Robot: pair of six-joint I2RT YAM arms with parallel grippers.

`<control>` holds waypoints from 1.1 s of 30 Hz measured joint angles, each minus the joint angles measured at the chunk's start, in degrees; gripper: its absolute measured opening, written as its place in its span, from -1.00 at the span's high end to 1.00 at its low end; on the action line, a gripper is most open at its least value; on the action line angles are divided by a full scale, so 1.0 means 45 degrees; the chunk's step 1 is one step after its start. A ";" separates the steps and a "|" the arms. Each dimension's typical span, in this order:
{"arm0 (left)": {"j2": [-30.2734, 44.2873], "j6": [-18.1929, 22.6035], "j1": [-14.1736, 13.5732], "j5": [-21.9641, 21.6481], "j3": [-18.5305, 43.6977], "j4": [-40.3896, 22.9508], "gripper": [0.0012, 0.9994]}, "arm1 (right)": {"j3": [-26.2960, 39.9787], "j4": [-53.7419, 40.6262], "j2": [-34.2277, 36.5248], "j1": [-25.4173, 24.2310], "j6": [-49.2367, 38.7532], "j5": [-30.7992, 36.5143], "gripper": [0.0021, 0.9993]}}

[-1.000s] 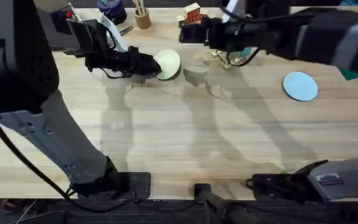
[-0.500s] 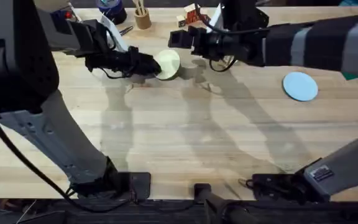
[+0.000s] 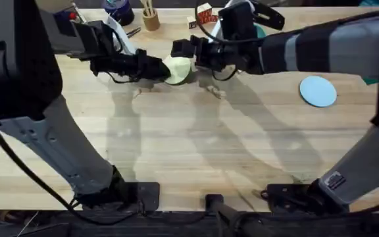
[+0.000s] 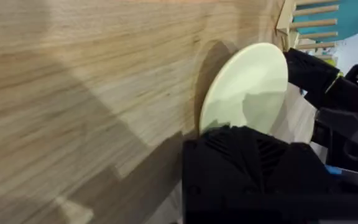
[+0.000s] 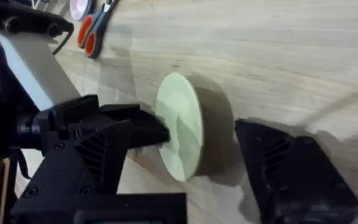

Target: Pick up the plates from the table one by one and place each into a slot on the dish rack.

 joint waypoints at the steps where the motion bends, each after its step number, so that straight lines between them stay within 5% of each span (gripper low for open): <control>1: 0.0000 0.0000 0.0000 0.0000 0.0000 0.0000 0.92 | 0.0108 0.0027 0.0114 0.0046 0.0038 0.0000 -0.92; 7: 0.0000 0.0000 0.0000 0.0005 0.0000 0.0000 0.92 | 0.0735 0.0013 0.0842 0.0437 0.0315 0.0000 -0.51; 10: 0.0000 0.0003 0.0000 0.0000 0.0000 0.0000 0.92 | 0.0853 -0.0020 0.1009 0.0555 0.0413 0.0003 -0.16; 14: 0.0000 0.0000 0.0039 0.0082 0.0000 -0.0010 0.92 | 0.0853 -0.0132 0.1009 0.0447 0.0523 0.0117 0.56; 19: 0.0000 0.0000 0.0092 0.0190 0.0000 -0.0010 0.92 | 0.0857 -0.0122 0.1014 0.0396 0.0587 0.0144 0.92; 33: -0.0047 0.0000 0.0118 0.0252 0.0000 -0.0039 0.92 | 0.0950 -0.0577 0.0648 0.0408 0.0364 -0.0016 0.94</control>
